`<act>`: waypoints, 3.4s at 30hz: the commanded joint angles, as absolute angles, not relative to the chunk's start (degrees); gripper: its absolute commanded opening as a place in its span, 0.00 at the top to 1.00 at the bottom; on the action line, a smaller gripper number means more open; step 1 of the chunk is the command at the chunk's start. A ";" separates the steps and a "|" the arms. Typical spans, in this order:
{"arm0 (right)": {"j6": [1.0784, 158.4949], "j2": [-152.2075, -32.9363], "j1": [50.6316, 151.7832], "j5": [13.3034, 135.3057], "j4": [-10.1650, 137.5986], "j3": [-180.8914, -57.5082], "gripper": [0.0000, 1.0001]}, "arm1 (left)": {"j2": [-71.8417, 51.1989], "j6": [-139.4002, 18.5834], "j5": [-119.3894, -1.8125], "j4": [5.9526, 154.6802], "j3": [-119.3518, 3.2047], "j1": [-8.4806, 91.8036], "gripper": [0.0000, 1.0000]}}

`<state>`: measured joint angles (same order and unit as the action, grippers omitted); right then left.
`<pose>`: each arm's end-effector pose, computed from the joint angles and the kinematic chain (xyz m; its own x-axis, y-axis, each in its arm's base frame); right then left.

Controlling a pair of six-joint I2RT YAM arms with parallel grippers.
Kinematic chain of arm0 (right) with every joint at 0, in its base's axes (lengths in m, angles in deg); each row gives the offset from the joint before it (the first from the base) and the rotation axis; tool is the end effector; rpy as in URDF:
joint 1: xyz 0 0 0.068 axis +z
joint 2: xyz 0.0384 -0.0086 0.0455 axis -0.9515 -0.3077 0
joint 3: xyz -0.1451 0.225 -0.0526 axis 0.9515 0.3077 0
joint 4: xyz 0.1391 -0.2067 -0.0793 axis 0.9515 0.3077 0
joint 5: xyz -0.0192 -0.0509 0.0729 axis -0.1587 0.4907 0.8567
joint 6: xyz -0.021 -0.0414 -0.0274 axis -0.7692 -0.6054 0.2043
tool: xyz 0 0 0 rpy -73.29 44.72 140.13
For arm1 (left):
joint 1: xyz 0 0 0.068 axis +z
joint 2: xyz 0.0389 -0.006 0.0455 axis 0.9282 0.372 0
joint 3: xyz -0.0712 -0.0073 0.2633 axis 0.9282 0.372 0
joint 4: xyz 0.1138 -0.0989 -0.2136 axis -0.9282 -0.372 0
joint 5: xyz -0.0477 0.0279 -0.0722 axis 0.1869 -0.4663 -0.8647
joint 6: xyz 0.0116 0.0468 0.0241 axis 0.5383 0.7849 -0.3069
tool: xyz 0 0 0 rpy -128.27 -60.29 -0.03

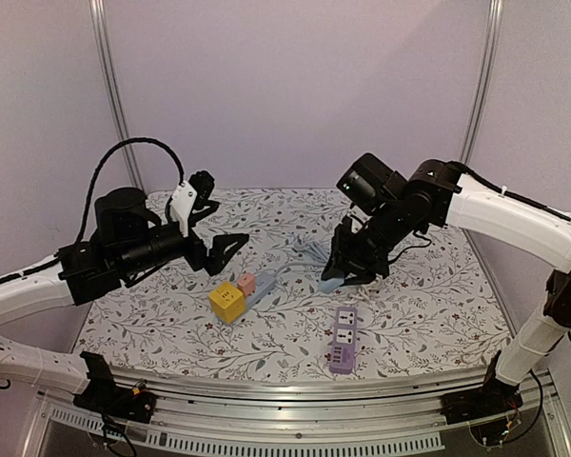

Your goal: Insert the plug

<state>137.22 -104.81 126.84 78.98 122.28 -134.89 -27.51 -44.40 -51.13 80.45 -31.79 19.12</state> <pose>0.1871 0.2778 0.3332 -0.9918 0.1211 -0.0414 0.0826 0.8528 0.5157 0.1586 -0.1815 0.3250 -0.0573 0.1838 -0.9813 0.7480 0.6589 0.0798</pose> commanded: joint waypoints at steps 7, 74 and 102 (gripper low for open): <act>139.29 -108.22 127.21 79.92 129.37 -132.07 1.00 | -26.84 -43.83 -45.94 81.08 -30.65 18.77 0.01; 131.23 -112.12 123.79 74.12 121.12 -114.36 1.00 | -29.19 -45.67 -46.64 76.34 -30.39 18.94 0.01; 133.74 -115.85 125.51 70.28 124.80 -118.85 1.00 | -30.44 -45.14 -45.54 74.50 -31.23 18.94 0.00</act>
<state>133.79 -113.31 124.79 73.10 122.56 -116.84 -29.61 -45.45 -46.47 76.74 -30.90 19.15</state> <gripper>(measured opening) 0.277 0.994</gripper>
